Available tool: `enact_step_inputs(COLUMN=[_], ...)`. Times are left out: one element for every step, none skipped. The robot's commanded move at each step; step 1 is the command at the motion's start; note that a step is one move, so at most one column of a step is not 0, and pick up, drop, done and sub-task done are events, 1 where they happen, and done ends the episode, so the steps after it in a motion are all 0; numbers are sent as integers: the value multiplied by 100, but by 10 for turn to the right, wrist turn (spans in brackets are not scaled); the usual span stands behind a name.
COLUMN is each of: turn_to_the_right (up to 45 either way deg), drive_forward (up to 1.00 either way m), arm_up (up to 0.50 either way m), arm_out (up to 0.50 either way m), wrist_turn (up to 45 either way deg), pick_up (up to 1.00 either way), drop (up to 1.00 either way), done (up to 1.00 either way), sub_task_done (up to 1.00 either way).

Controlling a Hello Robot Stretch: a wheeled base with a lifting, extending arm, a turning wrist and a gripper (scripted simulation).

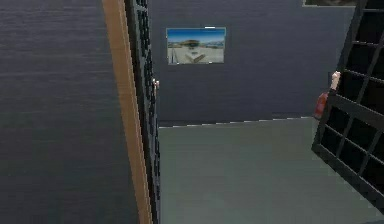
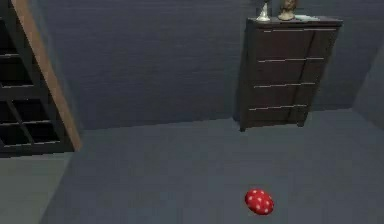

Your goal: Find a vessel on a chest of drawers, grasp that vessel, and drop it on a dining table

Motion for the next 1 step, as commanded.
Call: enact_step_inputs(turn_to_the_right=[0], drive_forward=[60], arm_up=[0], arm_out=[0], wrist_turn=[0], pick_up=[0], drop=[0], done=[0], sub_task_done=[0])
